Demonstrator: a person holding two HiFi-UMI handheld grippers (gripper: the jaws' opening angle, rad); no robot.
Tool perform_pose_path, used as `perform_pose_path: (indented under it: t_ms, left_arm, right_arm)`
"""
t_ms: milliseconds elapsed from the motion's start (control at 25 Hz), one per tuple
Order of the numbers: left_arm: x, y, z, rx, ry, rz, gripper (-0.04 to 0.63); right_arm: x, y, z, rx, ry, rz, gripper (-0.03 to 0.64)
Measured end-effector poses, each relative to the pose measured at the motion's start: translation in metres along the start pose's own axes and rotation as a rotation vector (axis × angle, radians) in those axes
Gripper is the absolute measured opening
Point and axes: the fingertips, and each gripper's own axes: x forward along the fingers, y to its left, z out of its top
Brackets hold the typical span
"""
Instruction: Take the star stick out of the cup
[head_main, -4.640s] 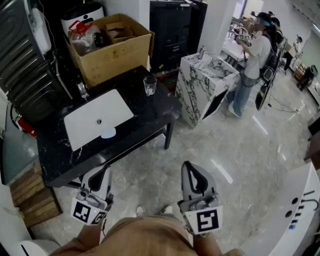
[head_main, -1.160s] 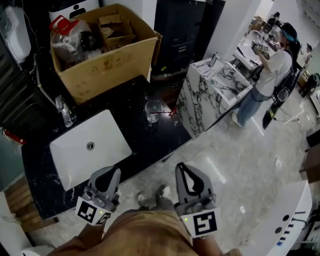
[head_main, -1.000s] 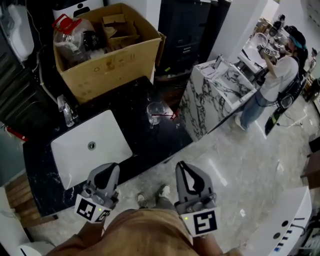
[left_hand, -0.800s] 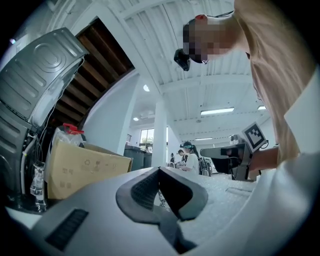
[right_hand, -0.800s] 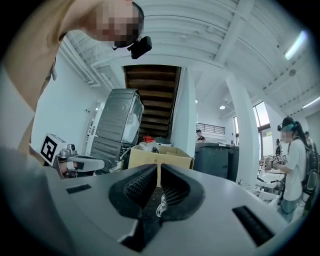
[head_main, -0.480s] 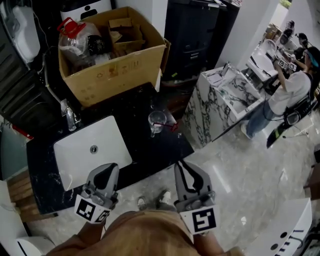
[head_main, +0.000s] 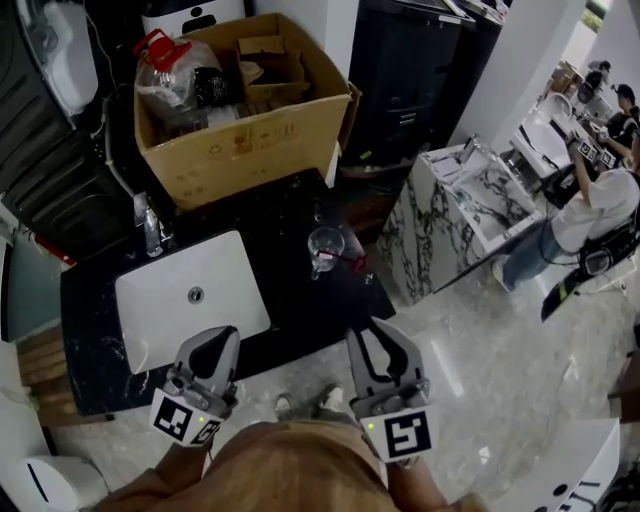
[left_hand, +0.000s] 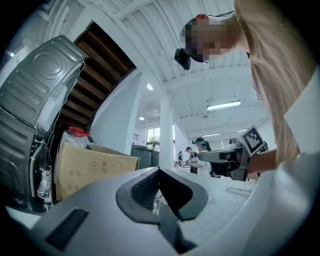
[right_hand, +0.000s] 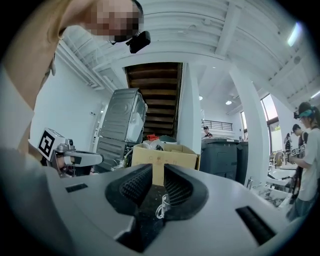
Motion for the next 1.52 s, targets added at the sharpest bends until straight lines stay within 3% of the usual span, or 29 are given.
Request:
perform_pose_path:
  t_ms: [440, 1520]
  left_arm:
    - [-0.006, 0.000, -0.001, 0.008, 0.010, 0.038, 0.002]
    - [-0.012, 0.003, -0.007, 0.029, 0.043, 0.104, 0.002]
  right_arm:
    - [0.012, -0.007, -0.025, 0.001, 0.035, 0.016, 0.102]
    - [0.041, -0.027, -0.092, 0.013, 0.175, 0.037, 0.127]
